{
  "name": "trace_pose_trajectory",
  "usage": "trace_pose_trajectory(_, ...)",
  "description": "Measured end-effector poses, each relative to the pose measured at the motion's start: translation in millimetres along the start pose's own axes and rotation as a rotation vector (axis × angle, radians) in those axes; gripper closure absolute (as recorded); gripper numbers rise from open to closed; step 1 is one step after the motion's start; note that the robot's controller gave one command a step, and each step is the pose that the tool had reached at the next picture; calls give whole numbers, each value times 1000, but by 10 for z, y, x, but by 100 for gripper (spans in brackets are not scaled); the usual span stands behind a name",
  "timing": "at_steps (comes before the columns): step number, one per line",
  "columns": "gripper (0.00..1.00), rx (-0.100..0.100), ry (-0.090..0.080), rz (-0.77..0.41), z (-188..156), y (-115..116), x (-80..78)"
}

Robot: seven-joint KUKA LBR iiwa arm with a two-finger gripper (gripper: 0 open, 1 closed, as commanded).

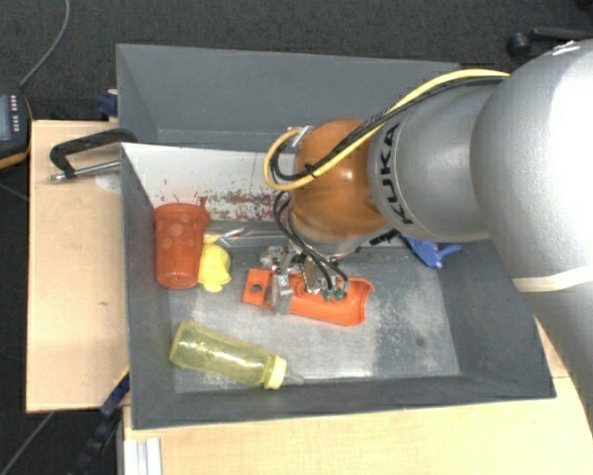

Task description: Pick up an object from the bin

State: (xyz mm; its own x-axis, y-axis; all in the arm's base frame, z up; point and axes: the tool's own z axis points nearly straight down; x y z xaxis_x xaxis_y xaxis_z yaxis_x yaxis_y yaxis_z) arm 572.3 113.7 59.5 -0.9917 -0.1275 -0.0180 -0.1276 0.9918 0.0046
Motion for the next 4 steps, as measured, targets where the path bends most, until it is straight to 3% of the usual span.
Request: trace_pose_trajectory(4,100,-1,-2,2,-433,8,-6)
